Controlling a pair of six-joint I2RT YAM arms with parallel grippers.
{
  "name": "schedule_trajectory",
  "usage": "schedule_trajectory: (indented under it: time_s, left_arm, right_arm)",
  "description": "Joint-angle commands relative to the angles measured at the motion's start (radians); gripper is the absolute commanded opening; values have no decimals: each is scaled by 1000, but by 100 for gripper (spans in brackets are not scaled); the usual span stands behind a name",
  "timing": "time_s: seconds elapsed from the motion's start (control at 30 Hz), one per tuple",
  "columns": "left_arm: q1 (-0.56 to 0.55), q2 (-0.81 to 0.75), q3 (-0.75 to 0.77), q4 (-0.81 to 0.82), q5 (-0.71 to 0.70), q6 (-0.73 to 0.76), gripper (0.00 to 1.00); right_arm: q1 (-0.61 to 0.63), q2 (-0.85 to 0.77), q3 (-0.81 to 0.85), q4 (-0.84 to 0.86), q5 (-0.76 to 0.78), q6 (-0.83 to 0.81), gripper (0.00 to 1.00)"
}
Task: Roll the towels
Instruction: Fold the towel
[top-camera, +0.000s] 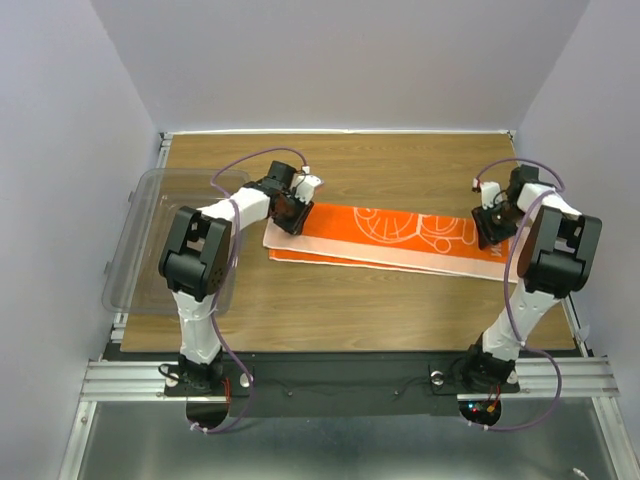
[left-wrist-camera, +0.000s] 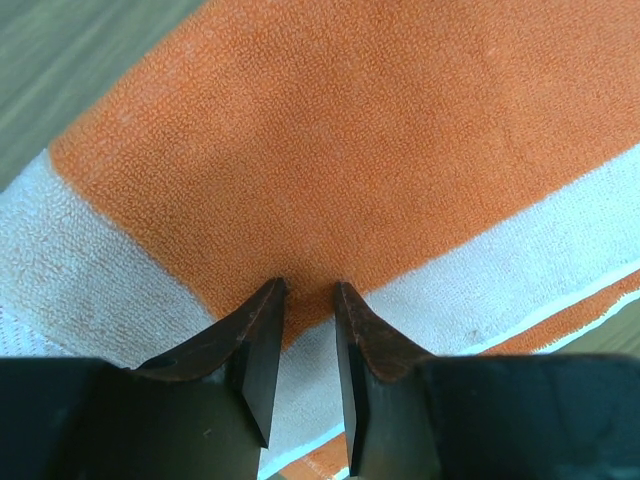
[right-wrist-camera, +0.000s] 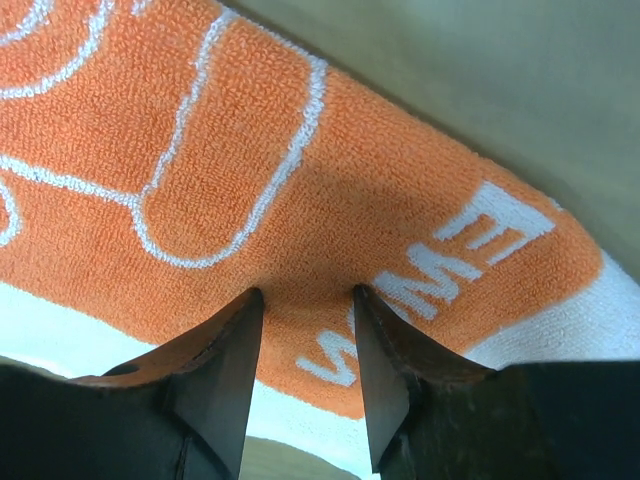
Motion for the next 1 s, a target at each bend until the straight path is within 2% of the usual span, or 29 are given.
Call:
schedule_trajectory:
  time_s: [0.0,0.07,0.13,0.23,0.37,0.47,0.77,0.97]
  left_arm:
    - [19,-42,50,-66,4,58,39]
    - [19,-73,82,-101,17,105,42]
    - [21,-101,99,-156,45,171,45]
    - [23,-177,85,-209,65,242,52]
    - [30,-263,67,-253,76,269,53]
    - [36,-285,61,-287,99,269,53]
    - [44,-305,45,-299,116,239,53]
    - [50,-288,53,-298,105,237,53]
  right_arm:
    - [24,26,57,69,-41,56,47]
    - [23,-30,71,43,-40,27,48]
    - [21,-131,46,-4,-50,-56,54]
    - [21,-245,-45,-55,1,-206,58]
    - [21,-430,-206,-63,122,-401,53]
    - [9,-489,-298,-40,183,-493,51]
    - [-92,-445,-371,69,182,-629,47]
    - [-100,-419,-405,123,179,-672,48]
